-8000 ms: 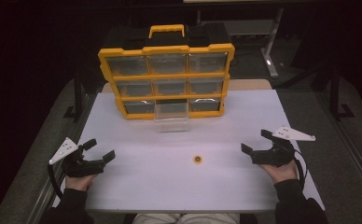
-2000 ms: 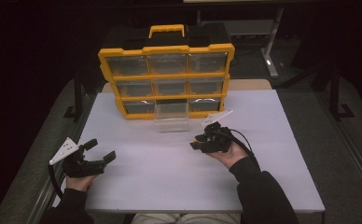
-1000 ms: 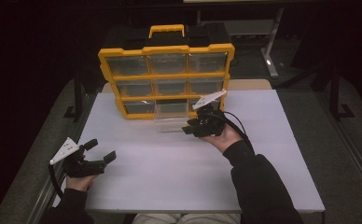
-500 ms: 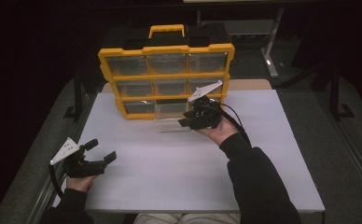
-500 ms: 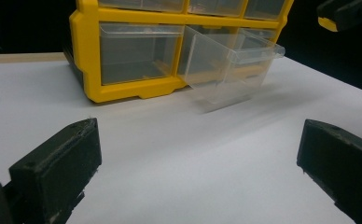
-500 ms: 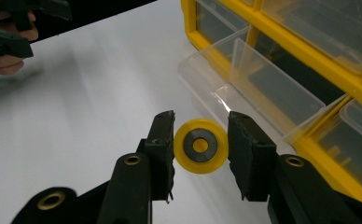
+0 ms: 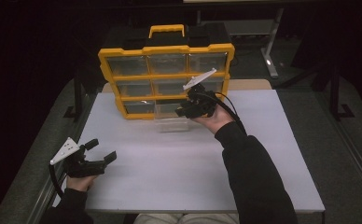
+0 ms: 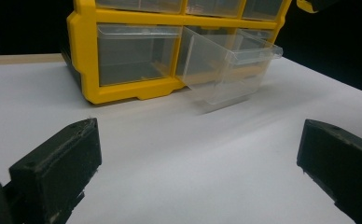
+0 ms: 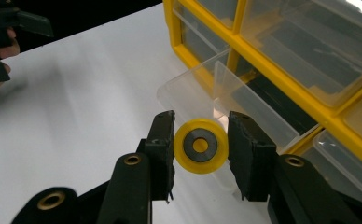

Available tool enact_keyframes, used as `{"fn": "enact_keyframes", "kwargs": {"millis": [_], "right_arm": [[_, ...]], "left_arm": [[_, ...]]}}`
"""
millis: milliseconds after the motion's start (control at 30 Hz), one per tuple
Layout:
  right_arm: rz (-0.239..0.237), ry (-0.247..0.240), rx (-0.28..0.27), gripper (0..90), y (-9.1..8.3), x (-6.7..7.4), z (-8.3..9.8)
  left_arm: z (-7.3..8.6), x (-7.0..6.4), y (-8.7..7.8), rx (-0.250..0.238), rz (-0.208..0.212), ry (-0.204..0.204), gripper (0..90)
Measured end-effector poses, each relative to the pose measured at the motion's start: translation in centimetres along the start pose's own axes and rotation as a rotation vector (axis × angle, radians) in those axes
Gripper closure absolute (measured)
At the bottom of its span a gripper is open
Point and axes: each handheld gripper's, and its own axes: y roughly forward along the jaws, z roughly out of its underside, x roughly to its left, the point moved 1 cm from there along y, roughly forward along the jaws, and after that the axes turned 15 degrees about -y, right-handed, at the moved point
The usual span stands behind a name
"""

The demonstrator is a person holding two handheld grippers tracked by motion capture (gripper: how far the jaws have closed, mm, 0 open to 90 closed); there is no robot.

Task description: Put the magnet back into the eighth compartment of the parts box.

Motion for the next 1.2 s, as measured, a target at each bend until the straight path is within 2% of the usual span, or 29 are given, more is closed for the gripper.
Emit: {"fn": "enact_keyframes", "kwargs": {"millis": [367, 567, 700, 900, 1200], "right_arm": [[0.012, 0.002, 0.003, 61.2, 0.5, -1.5, -1.7], [0.016, 0.025, -0.009, 61.2, 1.3, -2.4, -2.9], [0.011, 0.023, -0.011, 61.2, 2.5, -2.6, -3.4], [-0.012, 0.052, 0.002, 61.2, 4.9, -2.8, -3.4], [-0.017, 0.081, 0.020, 61.2, 6.5, -2.8, -2.9]], "left_arm": [[0.0, 0.0, 0.1, 0.000, 0.003, -0.002, 0.0], [0.0, 0.1, 0.1, 0.000, 0.007, -0.003, 0.0], [0.0, 0.1, 0.2, 0.004, 0.014, -0.002, 0.0], [0.0, 0.1, 0.2, 0.005, 0.017, -0.003, 0.0], [0.0, 0.1, 0.2, 0.003, 0.020, -0.005, 0.0]]}}
